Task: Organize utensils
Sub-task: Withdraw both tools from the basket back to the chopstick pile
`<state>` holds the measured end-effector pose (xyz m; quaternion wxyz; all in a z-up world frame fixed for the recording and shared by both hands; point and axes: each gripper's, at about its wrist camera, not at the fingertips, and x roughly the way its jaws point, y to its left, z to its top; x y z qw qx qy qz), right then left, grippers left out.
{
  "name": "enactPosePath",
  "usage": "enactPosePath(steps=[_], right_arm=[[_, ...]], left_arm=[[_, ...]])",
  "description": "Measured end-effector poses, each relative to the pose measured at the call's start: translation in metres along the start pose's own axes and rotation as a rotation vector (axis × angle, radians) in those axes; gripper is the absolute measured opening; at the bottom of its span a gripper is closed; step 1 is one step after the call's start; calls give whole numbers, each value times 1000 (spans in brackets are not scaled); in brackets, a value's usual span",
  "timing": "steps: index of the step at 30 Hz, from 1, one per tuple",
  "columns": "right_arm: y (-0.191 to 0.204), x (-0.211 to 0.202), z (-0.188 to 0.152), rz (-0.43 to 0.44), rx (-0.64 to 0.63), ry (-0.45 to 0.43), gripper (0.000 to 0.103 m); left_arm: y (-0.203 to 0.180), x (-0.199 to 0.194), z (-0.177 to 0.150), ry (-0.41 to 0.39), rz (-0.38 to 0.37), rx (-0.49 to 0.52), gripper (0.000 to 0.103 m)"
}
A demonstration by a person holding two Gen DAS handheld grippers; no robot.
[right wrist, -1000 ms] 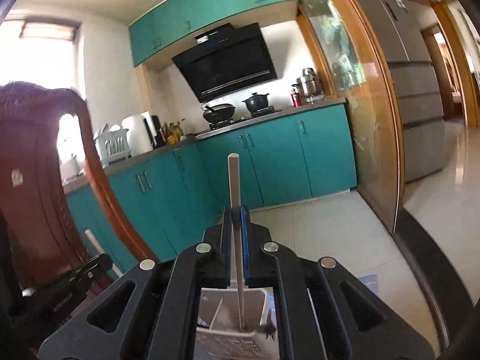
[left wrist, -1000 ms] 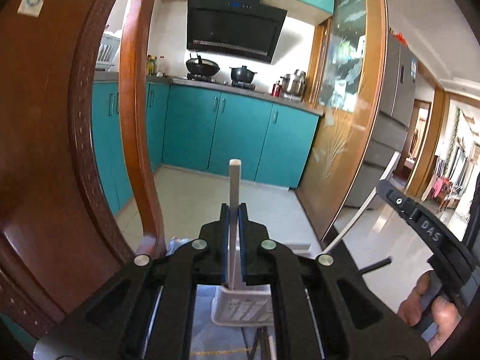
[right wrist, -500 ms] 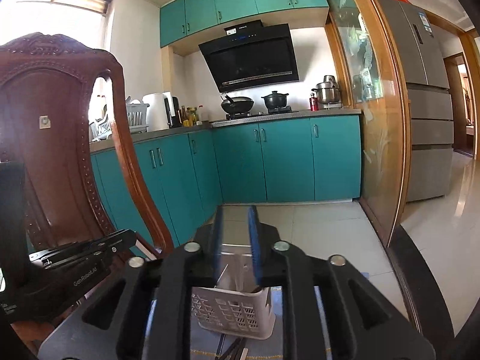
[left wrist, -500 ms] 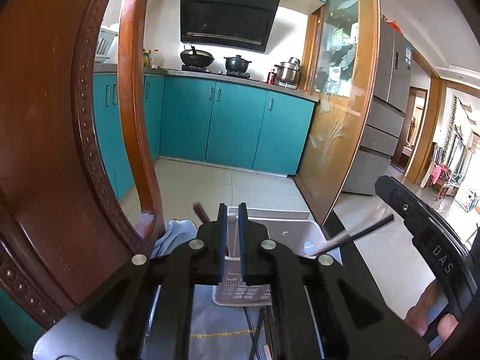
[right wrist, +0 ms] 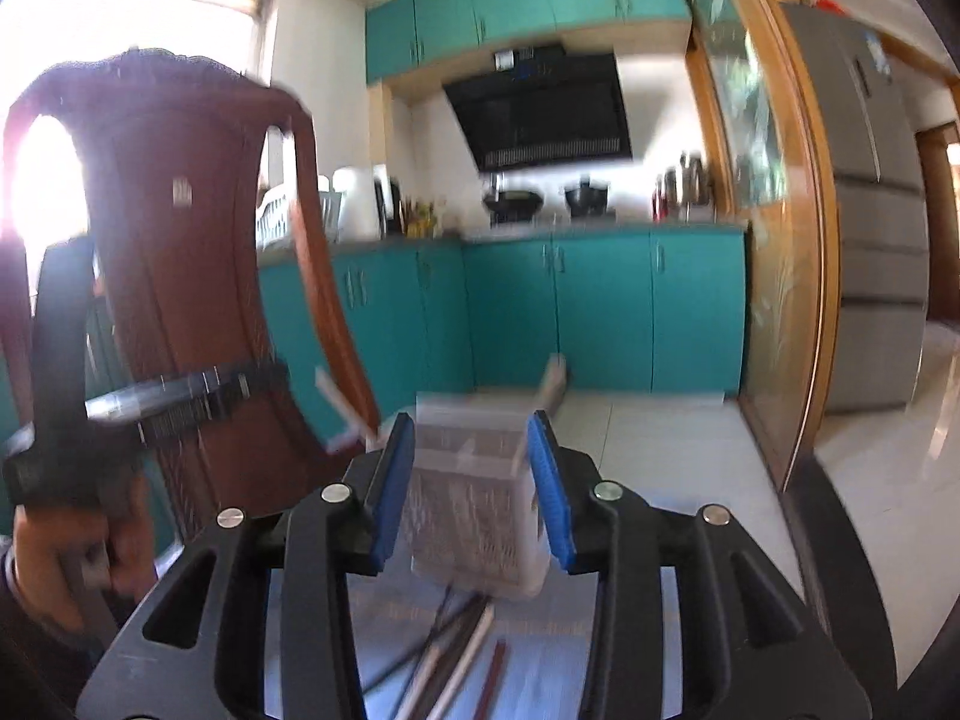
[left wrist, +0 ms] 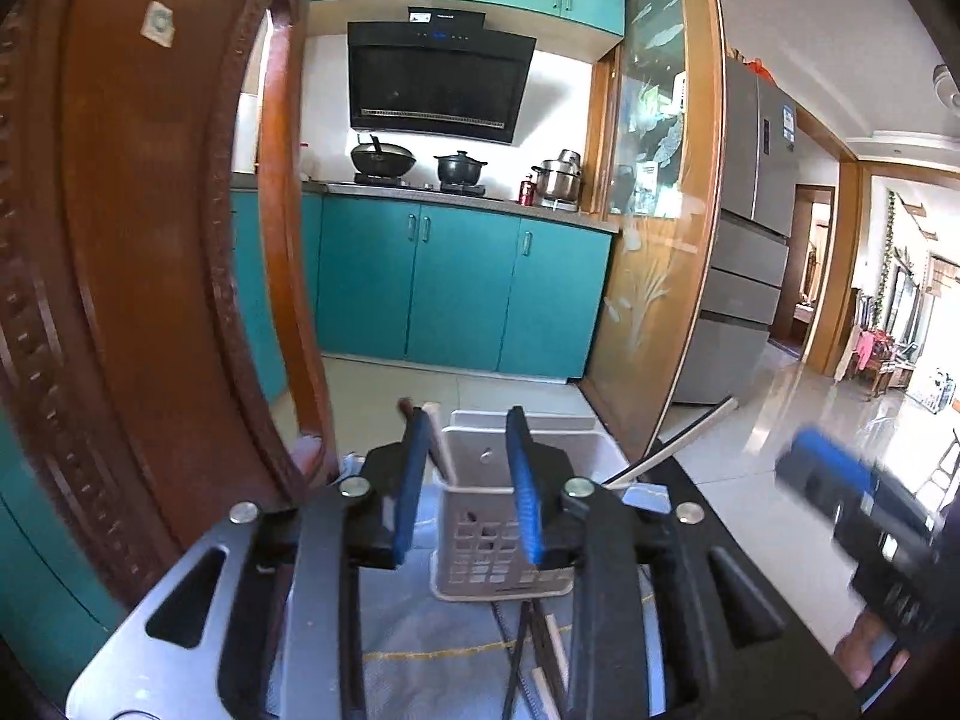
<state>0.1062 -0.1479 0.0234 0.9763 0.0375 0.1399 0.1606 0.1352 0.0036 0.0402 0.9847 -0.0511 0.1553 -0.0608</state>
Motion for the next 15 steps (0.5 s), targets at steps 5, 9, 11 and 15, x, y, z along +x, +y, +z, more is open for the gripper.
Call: enactPosePath(steps=[5,9,11,15], right_arm=[[-11,11,-27,-21,67,162,42],[-9,24,-46,-70,52,280,44],[-4,34,-60,-81,31,355,44],[11,69,-96,-92,-24,586,44]], left_arm=[[7,-4,-9,12,32,-1,36],[14,-6,-12,26,28,-22,41],[16,-7,-15,33,31,-20,44],[18,-6,-25,81,39,-18,46]])
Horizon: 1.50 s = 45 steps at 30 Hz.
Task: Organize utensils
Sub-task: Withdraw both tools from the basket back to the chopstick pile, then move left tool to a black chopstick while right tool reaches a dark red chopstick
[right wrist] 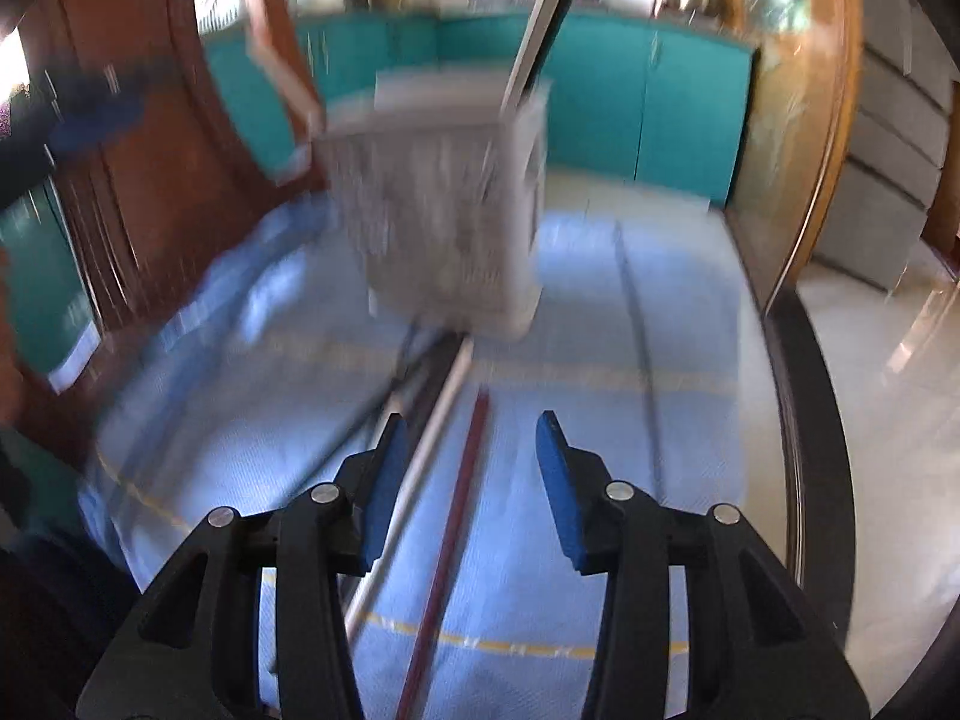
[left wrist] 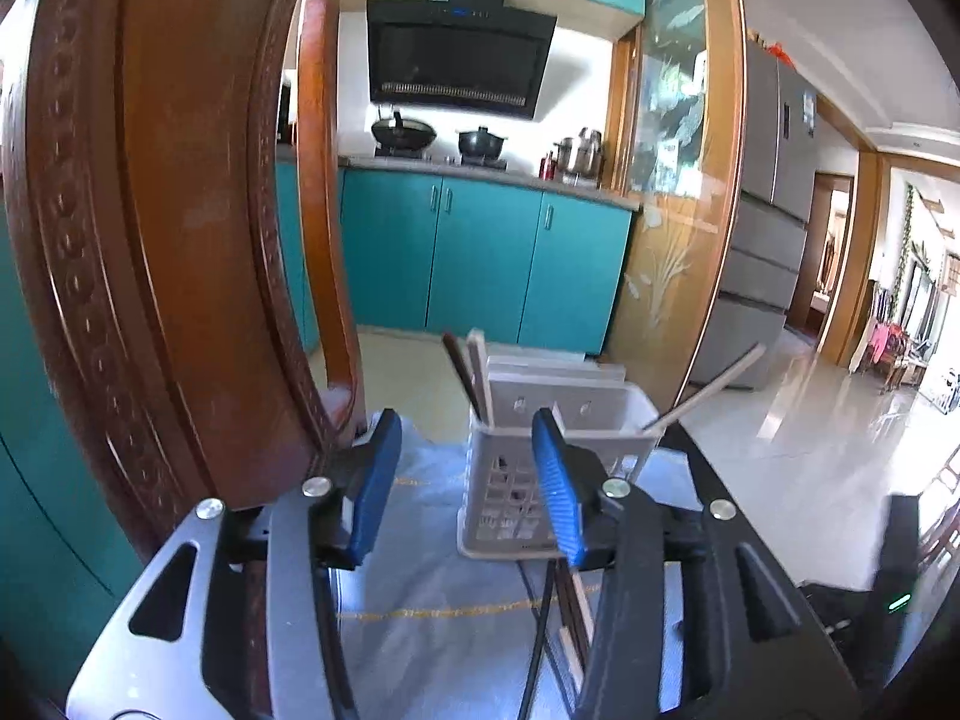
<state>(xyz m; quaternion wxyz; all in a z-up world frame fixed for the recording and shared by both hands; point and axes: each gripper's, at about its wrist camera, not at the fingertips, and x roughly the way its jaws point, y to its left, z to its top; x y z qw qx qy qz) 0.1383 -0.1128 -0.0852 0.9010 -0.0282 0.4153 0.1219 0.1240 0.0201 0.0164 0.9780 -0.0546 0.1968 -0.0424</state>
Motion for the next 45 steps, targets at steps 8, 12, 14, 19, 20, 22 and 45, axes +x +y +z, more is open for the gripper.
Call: enactPosePath(steps=[8,12,14,19,20,22,45], right_arm=[[11,39,-16,-25,-4,176,44],[13,47,-18,-33,-14,196,44],[17,47,-20,-43,-31,190,44],[18,46,-17,-48,-31,181,44],[18,46,-17,-46,-29,180,44],[15,45,-16,-44,-20,176,32],[-17,39,-9,-27,126,154,28]], left_arm=[[-4,20,-21,178,4,43,52],[-3,24,-26,213,-8,35,55],[-4,24,-29,220,-9,36,56],[-7,27,-33,240,-10,41,57],[-7,27,-33,244,-9,44,57],[-7,29,-33,254,-7,51,58],[-9,56,-60,422,13,70,64]])
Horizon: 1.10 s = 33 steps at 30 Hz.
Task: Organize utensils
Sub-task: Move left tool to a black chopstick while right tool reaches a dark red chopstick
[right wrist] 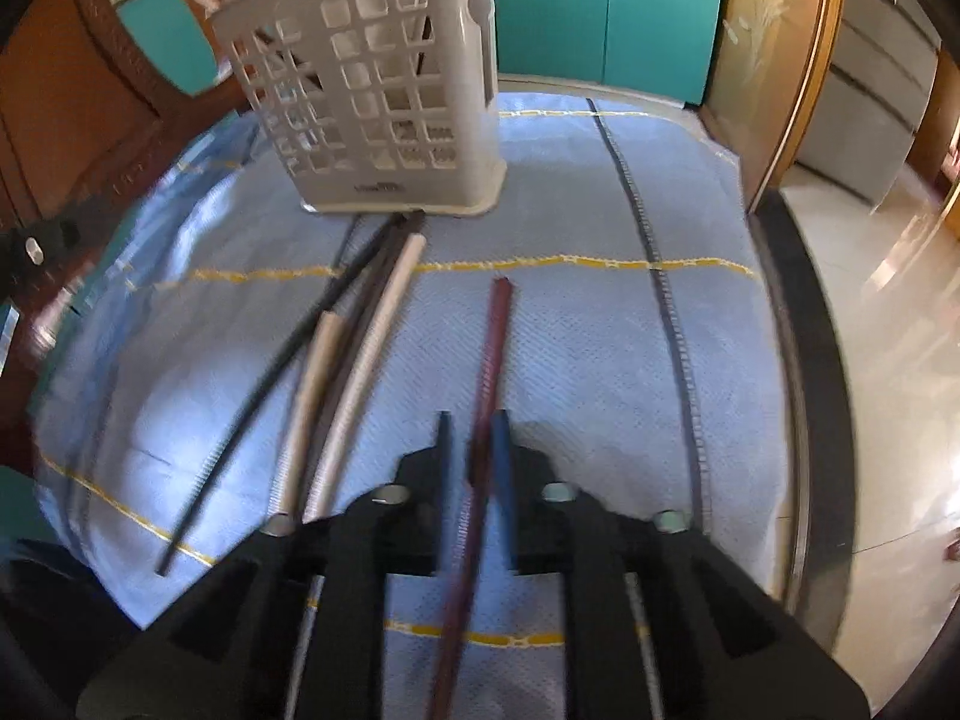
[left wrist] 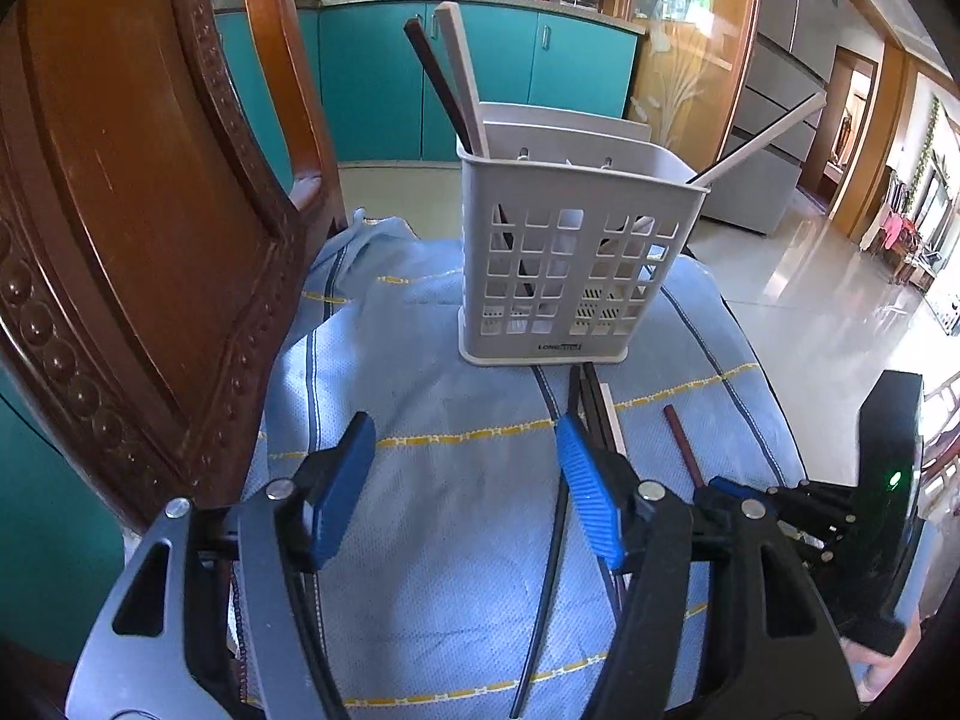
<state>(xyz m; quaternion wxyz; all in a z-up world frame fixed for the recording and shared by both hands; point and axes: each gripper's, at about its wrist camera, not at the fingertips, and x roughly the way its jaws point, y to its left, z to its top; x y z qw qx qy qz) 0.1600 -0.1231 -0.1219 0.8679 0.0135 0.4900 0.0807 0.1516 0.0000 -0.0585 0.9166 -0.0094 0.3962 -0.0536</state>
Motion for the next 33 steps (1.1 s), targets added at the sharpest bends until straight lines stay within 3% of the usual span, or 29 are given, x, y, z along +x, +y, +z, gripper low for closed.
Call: enactPosePath(steps=[1,6,8,10,14,16,18,22,26,32,33], right_arm=[[0,0,0,9,3,-3,35],[14,10,-2,-18,-58,17,37],[16,10,-3,-32,-72,14,32],[11,10,-3,-59,-63,14,12],[-5,4,1,21,16,-6,10],[-1,0,4,70,18,-27,13],[5,-1,6,63,10,-36,17],[10,4,10,-105,-9,-35,28],[3,15,7,-76,17,26,33],[-3,11,9,-111,41,17,33],[-4,12,9,-111,41,17,33]], left_arm=[[0,1,0,3,2,-1,64],[6,6,-3,37,-1,-24,64],[8,10,-4,56,-9,-33,64],[7,14,-6,76,-16,-33,64],[2,26,-12,126,-24,-12,64],[2,30,-15,136,-22,-18,64],[3,30,-14,135,-21,-37,64],[2,30,-14,135,-37,-46,64],[-14,41,-26,181,-42,46,64],[-45,76,-39,255,-28,176,63],[-48,82,-39,259,-20,186,58]])
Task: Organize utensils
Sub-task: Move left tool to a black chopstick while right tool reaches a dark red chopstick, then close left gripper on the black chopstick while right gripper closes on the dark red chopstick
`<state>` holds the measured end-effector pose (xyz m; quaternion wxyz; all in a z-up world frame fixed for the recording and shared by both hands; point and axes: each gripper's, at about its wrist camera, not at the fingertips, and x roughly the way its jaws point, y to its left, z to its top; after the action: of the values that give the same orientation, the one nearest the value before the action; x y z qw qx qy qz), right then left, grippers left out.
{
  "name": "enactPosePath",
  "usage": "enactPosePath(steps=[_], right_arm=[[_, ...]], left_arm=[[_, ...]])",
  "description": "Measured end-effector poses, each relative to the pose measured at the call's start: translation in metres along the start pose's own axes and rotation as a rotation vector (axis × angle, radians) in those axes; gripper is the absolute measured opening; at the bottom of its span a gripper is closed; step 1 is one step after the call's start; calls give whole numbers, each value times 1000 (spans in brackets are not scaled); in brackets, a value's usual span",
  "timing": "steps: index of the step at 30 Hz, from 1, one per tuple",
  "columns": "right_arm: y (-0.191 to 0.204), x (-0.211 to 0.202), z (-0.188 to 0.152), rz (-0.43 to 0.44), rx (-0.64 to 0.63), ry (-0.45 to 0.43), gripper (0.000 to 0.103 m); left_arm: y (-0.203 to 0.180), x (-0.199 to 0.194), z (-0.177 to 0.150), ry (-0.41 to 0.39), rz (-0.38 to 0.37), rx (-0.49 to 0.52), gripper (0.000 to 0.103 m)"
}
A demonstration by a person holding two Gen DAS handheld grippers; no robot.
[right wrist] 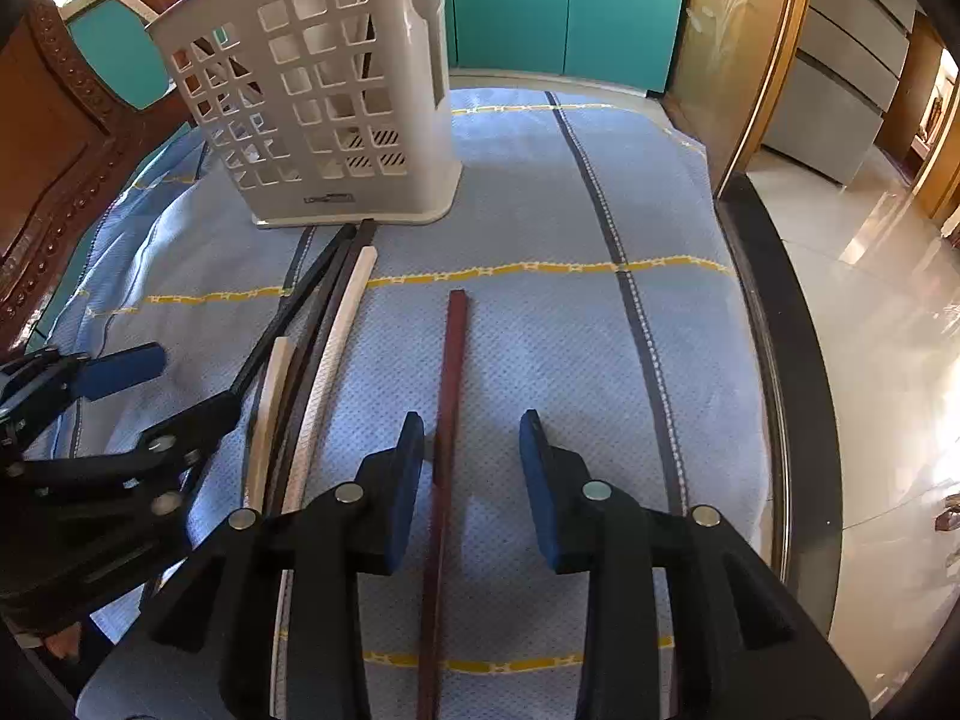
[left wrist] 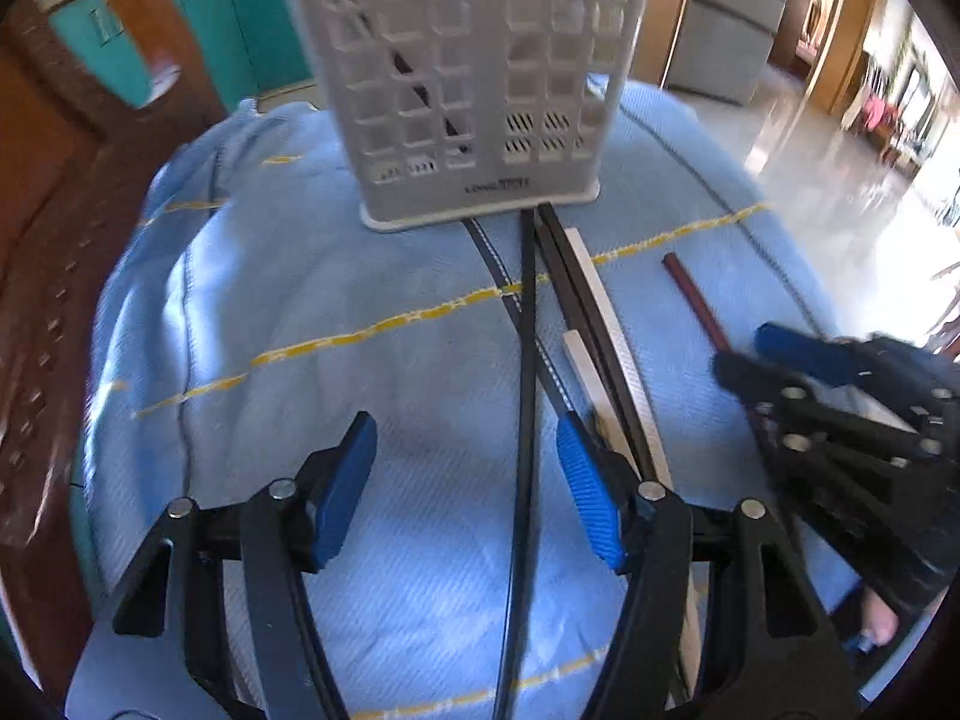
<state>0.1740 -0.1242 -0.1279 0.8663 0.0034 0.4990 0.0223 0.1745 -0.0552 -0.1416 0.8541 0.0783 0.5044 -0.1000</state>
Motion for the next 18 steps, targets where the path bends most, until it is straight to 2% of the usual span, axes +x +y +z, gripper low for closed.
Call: enactPosePath(steps=[4,6,8,13,18], right_arm=[[-1,0,-1,12,-1,8,33],[-1,0,-1,20,3,10,33],[-2,0,-1,29,9,13,33],[-3,0,1,35,15,17,33],[0,0,1,10,6,11,34]], left_arm=[[-6,6,3,-10,0,6,45],[-8,5,1,-5,-14,1,22],[-11,3,-1,3,-17,4,9],[-3,-7,-17,27,-46,-44,7],[13,-18,-32,25,-39,-76,7]])
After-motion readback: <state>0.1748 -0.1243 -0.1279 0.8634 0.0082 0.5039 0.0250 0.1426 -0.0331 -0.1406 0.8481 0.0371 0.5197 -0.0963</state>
